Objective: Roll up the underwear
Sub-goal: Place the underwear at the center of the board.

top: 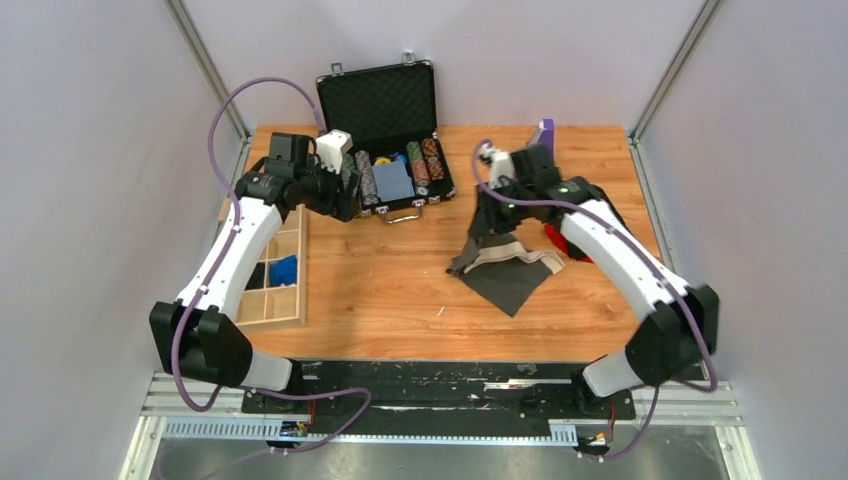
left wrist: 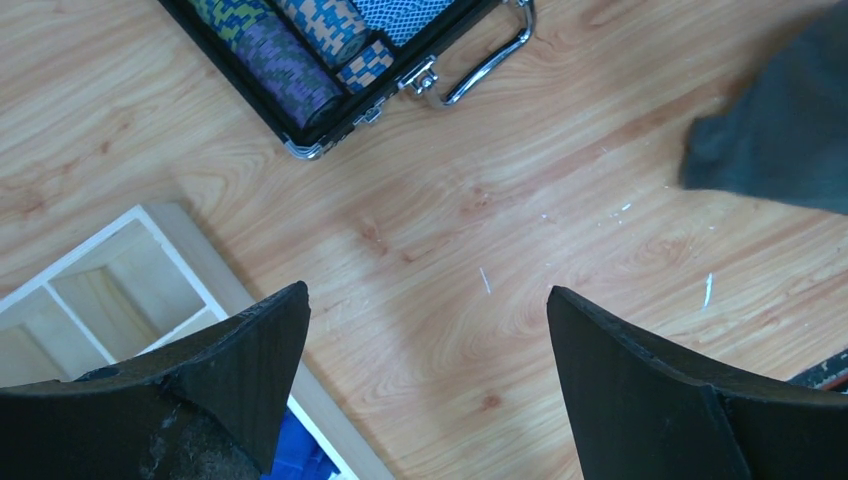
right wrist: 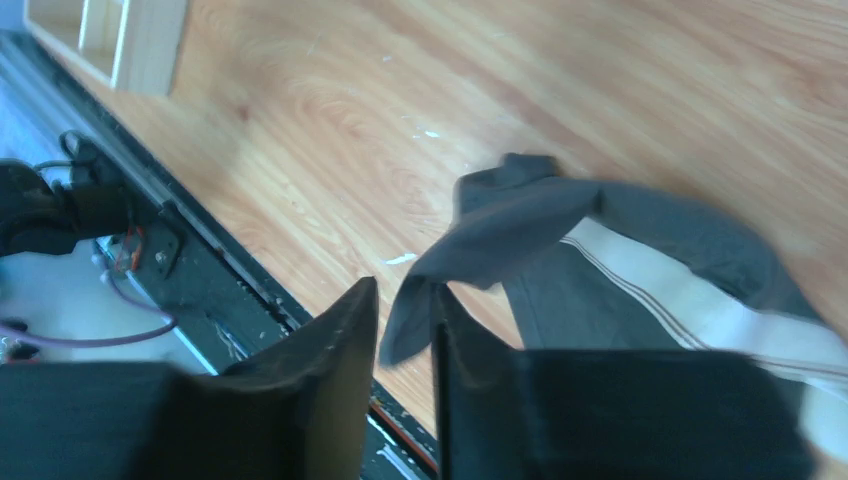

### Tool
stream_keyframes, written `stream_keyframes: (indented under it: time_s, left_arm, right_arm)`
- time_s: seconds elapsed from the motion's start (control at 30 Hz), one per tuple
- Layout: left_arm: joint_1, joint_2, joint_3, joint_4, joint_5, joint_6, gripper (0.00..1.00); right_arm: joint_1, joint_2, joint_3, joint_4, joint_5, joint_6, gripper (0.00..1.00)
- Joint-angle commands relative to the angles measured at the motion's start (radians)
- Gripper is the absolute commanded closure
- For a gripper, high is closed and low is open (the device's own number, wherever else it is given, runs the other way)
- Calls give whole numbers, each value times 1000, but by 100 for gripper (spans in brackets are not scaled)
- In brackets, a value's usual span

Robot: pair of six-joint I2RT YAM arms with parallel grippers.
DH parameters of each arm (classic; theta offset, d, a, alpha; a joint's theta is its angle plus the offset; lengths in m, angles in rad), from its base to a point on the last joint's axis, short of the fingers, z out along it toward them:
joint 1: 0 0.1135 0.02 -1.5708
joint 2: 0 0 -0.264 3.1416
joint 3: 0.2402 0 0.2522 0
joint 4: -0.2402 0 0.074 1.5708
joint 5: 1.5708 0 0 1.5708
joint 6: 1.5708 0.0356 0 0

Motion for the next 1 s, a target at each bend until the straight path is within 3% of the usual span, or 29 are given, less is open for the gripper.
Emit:
stream_keyframes:
  time_s: [0.0, 0.13, 0.27, 0.37, 0.5, 0.6, 0.67, 0.73, 0.8, 0.97]
  left_arm:
    - [-4, -48, -10, 28, -45, 20, 3]
    - [-4, -72, -29, 30, -71, 28, 2]
    - [-4, -109, -56, 56, -56, 60, 3]
    - [-5, -114, -57, 69, 24, 117, 5]
    - [-59, -117, -85, 80, 245, 294, 7]
    - [-154, -75, -96, 64, 284, 410, 7]
    - [-195, -39, -99, 72, 296, 437, 7]
    - [-214, -4, -101, 102, 314, 407, 7]
    - [-219, 33, -96, 142, 337, 262, 2]
    - [-218, 84, -109, 229, 427, 86, 0]
  right_arm:
    - [117, 166, 96, 59, -136, -58, 50]
    - [79, 252, 280, 8, -151, -106, 41]
    - [-57, 170, 306, -6, -256, -211, 39]
    - [-191, 71, 177, -17, -326, -398, 40]
    - [-323, -42, -47, -46, -266, -664, 37]
    - [-391, -33, -150, -130, -234, -820, 39]
    - [-441, -12, -192, -165, -223, -890, 32]
    - [-476, 24, -203, -188, -230, -930, 22]
    - [-506, 81, -184, -201, -235, -920, 12]
    - [-552, 236, -80, -243, -222, -916, 21]
